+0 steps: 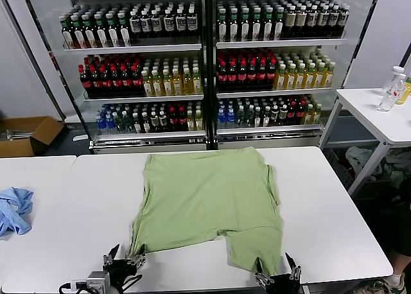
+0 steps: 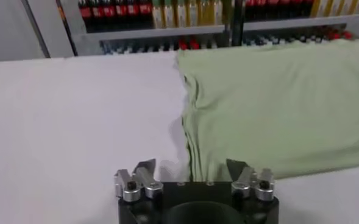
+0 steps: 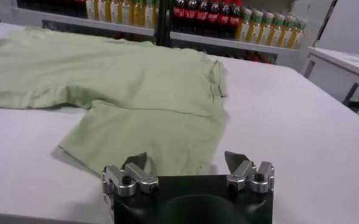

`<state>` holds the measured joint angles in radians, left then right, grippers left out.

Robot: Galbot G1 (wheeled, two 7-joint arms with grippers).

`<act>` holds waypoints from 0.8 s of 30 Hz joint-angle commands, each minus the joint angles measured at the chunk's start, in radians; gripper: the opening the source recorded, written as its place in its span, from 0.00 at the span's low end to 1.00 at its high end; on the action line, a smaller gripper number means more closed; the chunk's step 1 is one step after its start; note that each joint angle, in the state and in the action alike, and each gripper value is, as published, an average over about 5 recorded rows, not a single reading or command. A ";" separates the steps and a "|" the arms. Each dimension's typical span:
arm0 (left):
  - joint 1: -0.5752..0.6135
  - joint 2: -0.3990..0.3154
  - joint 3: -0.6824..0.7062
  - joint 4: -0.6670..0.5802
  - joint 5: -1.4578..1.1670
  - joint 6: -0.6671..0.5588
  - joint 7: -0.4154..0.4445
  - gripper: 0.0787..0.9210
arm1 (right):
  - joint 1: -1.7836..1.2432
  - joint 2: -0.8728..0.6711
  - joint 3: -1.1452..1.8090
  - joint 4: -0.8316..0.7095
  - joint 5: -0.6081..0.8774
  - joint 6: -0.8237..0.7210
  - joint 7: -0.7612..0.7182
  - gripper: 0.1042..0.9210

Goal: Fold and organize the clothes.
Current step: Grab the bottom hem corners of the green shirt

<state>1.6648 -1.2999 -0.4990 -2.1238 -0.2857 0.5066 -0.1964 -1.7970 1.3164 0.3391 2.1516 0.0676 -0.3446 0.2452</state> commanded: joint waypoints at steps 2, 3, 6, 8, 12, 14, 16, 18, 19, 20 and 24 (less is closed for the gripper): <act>-0.012 0.006 -0.004 0.037 -0.050 0.031 0.013 0.54 | -0.009 0.003 -0.006 -0.021 0.062 -0.020 0.002 0.48; -0.012 0.007 -0.005 0.036 -0.056 0.026 0.016 0.50 | -0.009 0.002 -0.004 -0.019 0.067 -0.016 0.000 0.45; -0.009 0.010 -0.009 0.033 -0.069 0.004 0.027 0.40 | -0.007 -0.004 0.003 -0.013 0.075 0.004 -0.011 0.35; -0.008 0.010 -0.011 0.031 -0.073 -0.018 0.030 0.33 | -0.003 -0.011 0.008 -0.008 0.075 0.023 -0.019 0.27; -0.013 0.011 -0.018 0.026 -0.080 -0.064 0.040 0.20 | 0.013 -0.026 0.021 0.008 0.069 0.057 -0.029 0.13; -0.014 0.014 -0.021 0.012 -0.084 -0.082 0.051 0.14 | 0.025 -0.037 0.031 0.025 0.072 0.075 -0.033 0.06; -0.015 0.016 -0.023 -0.007 -0.089 -0.098 0.059 0.08 | 0.038 -0.050 0.040 0.047 0.084 0.097 -0.038 0.02; -0.019 0.018 -0.027 -0.030 -0.096 -0.111 0.061 0.03 | 0.048 -0.067 0.049 0.071 0.102 0.118 -0.044 0.01; -0.022 0.020 -0.031 -0.040 -0.100 -0.117 0.061 0.02 | 0.055 -0.076 0.054 0.084 0.112 0.127 -0.048 0.01; -0.026 0.022 -0.034 -0.052 -0.104 -0.123 0.062 0.01 | 0.062 -0.087 0.059 0.097 0.122 0.134 -0.051 0.01; -0.052 0.037 -0.049 -0.083 -0.121 -0.143 0.069 0.01 | 0.104 -0.127 0.080 0.125 0.153 0.141 -0.055 0.01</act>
<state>1.6395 -1.2742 -0.5338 -2.1410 -0.3758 0.4270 -0.1434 -1.7361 1.2364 0.3961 2.2190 0.1795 -0.2541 0.2017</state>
